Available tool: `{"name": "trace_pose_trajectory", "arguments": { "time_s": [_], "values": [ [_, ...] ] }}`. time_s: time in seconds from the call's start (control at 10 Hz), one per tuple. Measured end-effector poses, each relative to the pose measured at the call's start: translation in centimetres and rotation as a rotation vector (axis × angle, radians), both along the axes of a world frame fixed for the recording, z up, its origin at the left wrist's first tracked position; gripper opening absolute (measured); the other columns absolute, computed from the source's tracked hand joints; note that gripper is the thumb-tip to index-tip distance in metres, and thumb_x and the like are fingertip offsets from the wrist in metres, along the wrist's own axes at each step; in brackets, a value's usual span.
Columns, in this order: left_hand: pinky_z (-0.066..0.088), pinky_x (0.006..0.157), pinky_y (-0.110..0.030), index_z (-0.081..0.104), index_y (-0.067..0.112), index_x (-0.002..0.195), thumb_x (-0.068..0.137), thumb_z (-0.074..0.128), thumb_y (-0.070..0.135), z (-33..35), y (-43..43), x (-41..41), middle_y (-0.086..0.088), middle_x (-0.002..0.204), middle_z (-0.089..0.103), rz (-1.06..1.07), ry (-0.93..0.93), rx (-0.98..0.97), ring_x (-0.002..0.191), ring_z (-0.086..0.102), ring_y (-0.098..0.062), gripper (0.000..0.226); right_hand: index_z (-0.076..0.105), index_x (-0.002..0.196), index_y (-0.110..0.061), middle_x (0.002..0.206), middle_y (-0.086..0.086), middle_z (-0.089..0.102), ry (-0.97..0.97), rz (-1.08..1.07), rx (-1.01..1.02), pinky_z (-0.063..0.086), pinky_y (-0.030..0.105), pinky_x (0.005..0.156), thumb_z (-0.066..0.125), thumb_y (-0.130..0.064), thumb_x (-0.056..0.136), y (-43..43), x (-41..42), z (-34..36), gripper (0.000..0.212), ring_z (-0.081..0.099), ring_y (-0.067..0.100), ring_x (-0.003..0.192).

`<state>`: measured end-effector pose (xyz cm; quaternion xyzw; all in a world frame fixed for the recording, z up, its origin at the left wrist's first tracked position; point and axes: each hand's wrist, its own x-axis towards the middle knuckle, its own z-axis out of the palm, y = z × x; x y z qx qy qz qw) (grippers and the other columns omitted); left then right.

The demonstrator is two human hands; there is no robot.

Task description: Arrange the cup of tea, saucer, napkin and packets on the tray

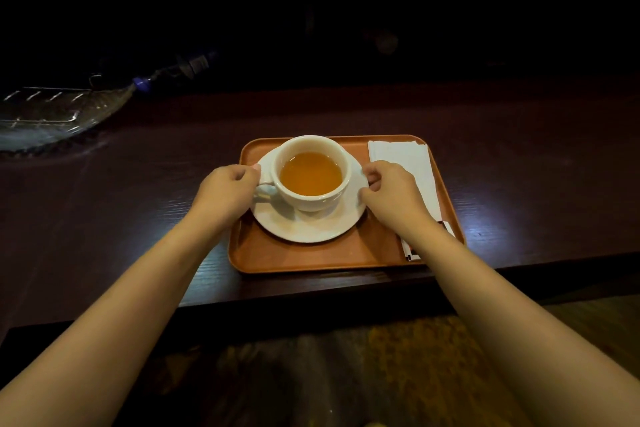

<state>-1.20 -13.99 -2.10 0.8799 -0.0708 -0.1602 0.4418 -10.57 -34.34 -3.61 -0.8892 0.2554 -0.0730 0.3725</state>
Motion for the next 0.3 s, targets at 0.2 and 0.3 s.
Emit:
{"name": "trace_pose_trajectory", "arguments": {
  "time_s": [0.2,0.3],
  "values": [
    [0.047,0.08,-0.033,0.064,0.02,0.108,0.091,0.041,0.039,1.3,0.3,0.9,-0.006,0.099,0.068,-0.09,-0.105,0.158,0.096,0.061,-0.023,0.035,0.053,0.117,-0.011,0.118,0.013,0.053,0.071,0.105,-0.101,0.041,0.027,0.08,0.058,-0.013,0.083,-0.3,0.4,0.7,0.035,0.054,0.026,0.102],
    [0.04,0.082,-0.029,0.06,0.015,0.118,0.091,0.044,0.035,3.2,0.4,1.2,-0.011,0.118,0.066,-0.048,-0.228,0.242,0.111,0.057,-0.028,0.037,0.052,0.107,-0.008,0.117,0.018,0.051,0.134,0.175,-0.203,0.042,0.038,0.086,0.056,-0.018,0.083,-0.5,0.0,2.2,0.026,0.047,0.035,0.11]
  ]
}}
